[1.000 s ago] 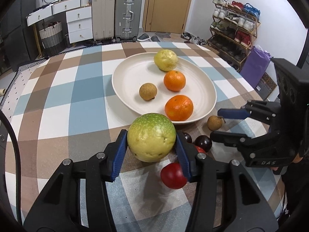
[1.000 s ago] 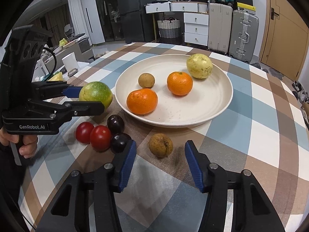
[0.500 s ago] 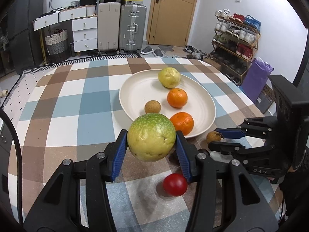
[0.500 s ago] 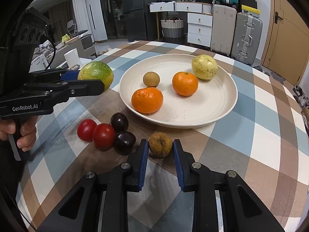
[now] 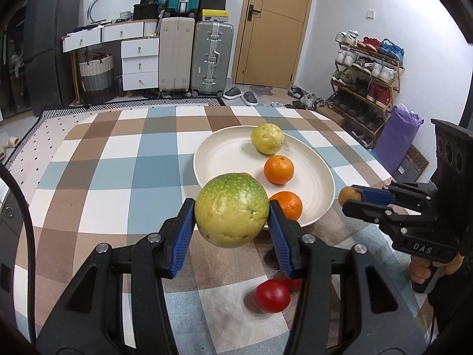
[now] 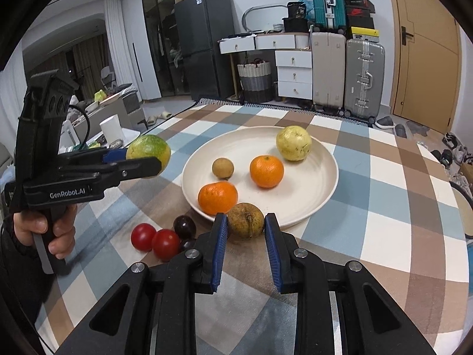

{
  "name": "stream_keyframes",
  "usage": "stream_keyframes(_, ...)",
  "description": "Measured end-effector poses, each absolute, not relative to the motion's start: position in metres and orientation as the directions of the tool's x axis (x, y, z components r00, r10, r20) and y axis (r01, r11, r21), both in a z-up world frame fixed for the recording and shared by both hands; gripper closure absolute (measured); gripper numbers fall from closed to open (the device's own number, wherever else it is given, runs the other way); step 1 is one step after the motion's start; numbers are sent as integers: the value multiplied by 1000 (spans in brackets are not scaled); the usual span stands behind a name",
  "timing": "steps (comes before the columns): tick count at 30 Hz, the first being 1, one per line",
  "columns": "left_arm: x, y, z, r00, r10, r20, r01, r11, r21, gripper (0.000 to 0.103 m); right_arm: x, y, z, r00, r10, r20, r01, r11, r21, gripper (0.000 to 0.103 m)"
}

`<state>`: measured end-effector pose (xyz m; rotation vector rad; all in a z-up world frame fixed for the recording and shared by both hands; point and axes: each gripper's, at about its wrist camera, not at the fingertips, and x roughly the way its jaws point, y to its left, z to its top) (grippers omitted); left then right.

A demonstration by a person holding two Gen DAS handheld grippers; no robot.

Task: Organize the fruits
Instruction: 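Carry the green citrus and kiwi over the white plate and release both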

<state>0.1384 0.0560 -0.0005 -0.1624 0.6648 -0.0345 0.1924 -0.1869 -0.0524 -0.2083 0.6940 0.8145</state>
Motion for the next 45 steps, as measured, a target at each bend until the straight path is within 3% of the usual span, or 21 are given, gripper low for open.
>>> stream_keyframes(25,186,42,-3,794,-37,-606,-49,991,-124,57,240,-186,-35,556,549,-624,-619,775,130,76)
stream_keyframes(45,192,32,-23,768,-40,-639,-20,996,-88,57,253,-177,-67,524,509,-682,-599,790,129,76)
